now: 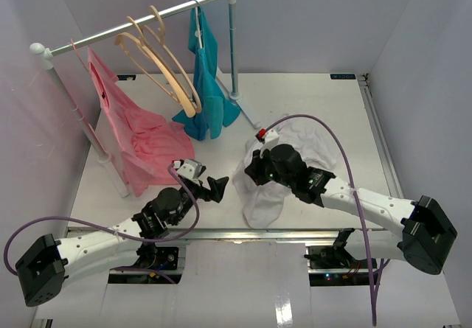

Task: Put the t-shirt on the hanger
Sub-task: Move the T-shirt to the center of the board, then place the T-shirt at the center of the board.

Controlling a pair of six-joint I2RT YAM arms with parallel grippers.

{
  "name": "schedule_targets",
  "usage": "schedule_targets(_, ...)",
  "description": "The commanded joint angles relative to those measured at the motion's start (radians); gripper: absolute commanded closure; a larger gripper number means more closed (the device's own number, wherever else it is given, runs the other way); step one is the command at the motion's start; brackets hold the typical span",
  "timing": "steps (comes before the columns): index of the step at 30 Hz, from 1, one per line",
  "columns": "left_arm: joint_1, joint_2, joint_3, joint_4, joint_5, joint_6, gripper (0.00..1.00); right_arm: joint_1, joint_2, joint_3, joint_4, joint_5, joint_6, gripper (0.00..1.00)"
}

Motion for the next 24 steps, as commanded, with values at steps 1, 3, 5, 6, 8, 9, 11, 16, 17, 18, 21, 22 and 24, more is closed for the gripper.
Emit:
schedule_targets(1, 0.002, -0.12, -0.045, 0.034, -0.052, 0.003, 0.02, 0.099, 0.027, -0.081, 0.116, 0.056, 0.092, 0.9)
schedule_targets(3, 0.002, -0.145, -0.053, 0.035, -0.065, 0.002, 0.02, 0.124, 0.025, -0.084, 0.114, 0.091, 0.094, 0.8)
schedule_targets(5, 0.002, -0.164, -0.06, 0.033, -0.073, 0.0, 0.02, 0.139, 0.012, -0.086, 0.109, 0.122, 0.094, 0.67)
schedule_targets(6, 0.002, -0.163, -0.06, 0.034, -0.073, -0.001, 0.02, 0.139, -0.009, -0.081, 0.09, 0.154, 0.089, 0.59)
schedule_targets(8, 0.002, -0.152, -0.058, 0.034, -0.071, -0.002, 0.02, 0.139, -0.048, -0.061, 0.044, 0.218, 0.078, 0.5)
schedule_targets(9, 0.002, -0.141, -0.054, 0.034, -0.068, -0.003, 0.02, 0.139, -0.065, -0.044, 0.017, 0.25, 0.067, 0.49)
schedule_targets(11, 0.002, -0.113, -0.033, 0.022, -0.053, -0.018, 0.02, 0.138, -0.096, 0.008, -0.052, 0.331, 0.03, 0.47)
schedule_targets(16, 0.002, -0.016, 0.044, -0.006, 0.048, -0.087, 0.03, -0.055, -0.13, 0.059, -0.123, 0.416, -0.011, 0.48)
schedule_targets(17, 0.002, 0.027, 0.065, -0.014, 0.066, -0.1, 0.04, -0.113, -0.127, 0.051, -0.119, 0.371, 0.013, 0.48)
schedule_targets(18, 0.002, 0.078, 0.104, -0.031, 0.085, -0.12, 0.05, -0.192, -0.116, 0.042, -0.11, 0.301, 0.025, 0.48)
schedule_targets(21, 0.002, 0.209, 0.198, -0.069, 0.121, -0.164, 0.06, -0.339, -0.083, 0.025, -0.078, 0.167, 0.04, 0.48)
schedule_targets(22, 0.002, 0.279, 0.229, -0.063, 0.155, -0.166, 0.06, -0.367, -0.072, 0.026, -0.075, 0.147, 0.04, 0.47)
schedule_targets(24, 0.002, 0.382, 0.302, -0.066, 0.225, -0.174, 0.07, -0.413, -0.062, 0.028, -0.073, 0.106, 0.04, 0.47)
